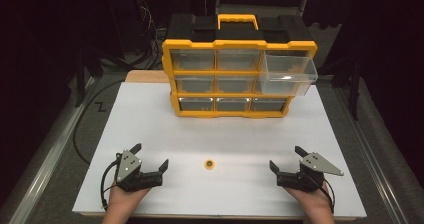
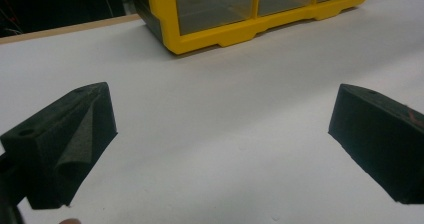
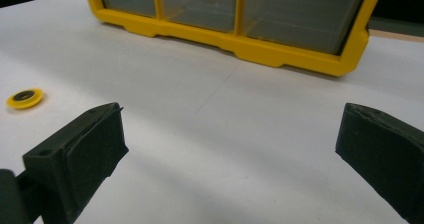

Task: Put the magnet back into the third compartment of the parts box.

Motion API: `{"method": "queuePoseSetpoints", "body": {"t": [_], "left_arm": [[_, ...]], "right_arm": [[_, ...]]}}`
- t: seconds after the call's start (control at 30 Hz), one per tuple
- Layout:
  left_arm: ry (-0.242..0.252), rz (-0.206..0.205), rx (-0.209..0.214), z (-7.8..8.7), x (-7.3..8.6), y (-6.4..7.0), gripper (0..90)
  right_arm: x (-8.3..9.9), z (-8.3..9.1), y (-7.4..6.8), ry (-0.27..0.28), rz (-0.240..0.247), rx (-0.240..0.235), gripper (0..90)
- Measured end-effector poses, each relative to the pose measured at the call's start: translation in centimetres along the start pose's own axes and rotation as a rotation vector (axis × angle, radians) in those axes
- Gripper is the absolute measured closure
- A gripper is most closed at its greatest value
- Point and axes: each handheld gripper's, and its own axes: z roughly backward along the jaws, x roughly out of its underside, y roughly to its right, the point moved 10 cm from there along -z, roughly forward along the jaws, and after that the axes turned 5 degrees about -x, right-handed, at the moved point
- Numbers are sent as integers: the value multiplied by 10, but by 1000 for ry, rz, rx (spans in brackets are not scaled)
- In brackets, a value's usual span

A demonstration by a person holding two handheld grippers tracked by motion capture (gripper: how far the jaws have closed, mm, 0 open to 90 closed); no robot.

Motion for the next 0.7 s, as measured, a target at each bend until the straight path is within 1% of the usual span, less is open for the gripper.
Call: {"method": "queuePoseSetpoints", "body": {"t": [0.03,0.07,0.2,0.3,0.43,0.7], "left_arm": [[0,7,8,0,0,0,1],[-8,11,6,0,1,-3,4],[-7,27,13,1,1,-6,7],[-8,17,12,1,2,-6,7],[-4,12,15,1,1,-4,7],[-10,5,18,0,2,-3,7]], "right_arm": [[1,-1,1,0,-17,-3,10],[2,-2,1,-3,-21,-5,9],[3,-1,3,-9,-12,0,9],[3,-1,5,-5,-17,8,9],[4,-2,5,-12,-2,21,9],[5,-1,8,-14,-1,30,10]]}}
